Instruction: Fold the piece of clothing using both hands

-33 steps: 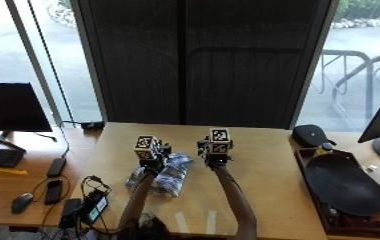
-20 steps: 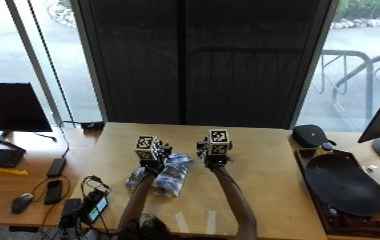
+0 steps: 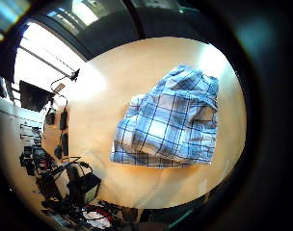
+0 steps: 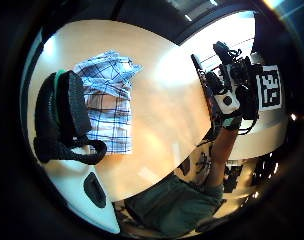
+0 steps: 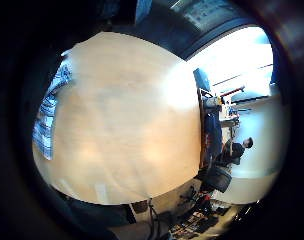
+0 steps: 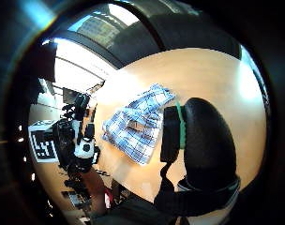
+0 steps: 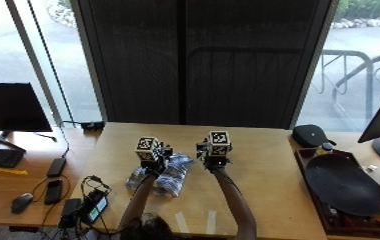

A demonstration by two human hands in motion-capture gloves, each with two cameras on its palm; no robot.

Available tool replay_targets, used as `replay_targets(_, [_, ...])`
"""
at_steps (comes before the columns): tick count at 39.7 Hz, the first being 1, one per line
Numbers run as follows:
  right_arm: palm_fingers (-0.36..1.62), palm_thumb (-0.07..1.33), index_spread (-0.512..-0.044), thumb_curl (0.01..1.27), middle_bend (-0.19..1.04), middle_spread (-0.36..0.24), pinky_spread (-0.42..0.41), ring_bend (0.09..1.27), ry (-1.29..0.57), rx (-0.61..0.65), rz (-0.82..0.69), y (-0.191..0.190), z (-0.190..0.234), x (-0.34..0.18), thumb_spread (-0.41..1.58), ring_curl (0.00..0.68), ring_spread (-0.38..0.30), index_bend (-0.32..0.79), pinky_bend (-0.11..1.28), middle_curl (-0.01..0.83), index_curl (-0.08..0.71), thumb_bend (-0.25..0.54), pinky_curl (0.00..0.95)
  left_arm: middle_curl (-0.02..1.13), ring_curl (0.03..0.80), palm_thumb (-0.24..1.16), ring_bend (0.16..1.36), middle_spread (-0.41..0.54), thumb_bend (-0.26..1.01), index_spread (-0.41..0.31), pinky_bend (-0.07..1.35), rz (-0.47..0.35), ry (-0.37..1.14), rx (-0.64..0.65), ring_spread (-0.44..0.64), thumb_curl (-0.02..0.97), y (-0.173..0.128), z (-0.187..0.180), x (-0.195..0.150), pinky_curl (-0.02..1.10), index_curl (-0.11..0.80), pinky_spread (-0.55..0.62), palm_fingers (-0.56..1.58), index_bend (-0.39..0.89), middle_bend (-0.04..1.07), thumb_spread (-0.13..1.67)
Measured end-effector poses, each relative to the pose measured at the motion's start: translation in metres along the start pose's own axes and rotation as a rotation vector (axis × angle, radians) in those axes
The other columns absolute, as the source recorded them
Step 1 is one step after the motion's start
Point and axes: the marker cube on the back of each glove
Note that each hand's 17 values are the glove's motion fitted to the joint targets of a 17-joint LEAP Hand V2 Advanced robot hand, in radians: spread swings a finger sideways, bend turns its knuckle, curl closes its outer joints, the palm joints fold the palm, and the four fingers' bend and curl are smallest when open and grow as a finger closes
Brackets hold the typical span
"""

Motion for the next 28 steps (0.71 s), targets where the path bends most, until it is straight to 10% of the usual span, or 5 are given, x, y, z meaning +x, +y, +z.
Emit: replay_targets(28, [0.13, 0.43, -0.379, 0.31, 0.15, 0.011, 0.284, 0.28, -0.032, -0.013, 0.006, 0.001, 0.003, 0.006, 1.41, 0.244, 0.15, 0.18, 0.67, 0.19, 0.341, 0.143, 0.339, 0.33, 0.282, 0.37, 0.48, 0.045, 0.32, -0.132, 0.36, 0.006, 0.001, -0.043, 0.31, 0.296, 0.003, 0.006, 0.005, 0.28, 0.366, 0.39, 0.29, 0.17, 0.18, 1.52])
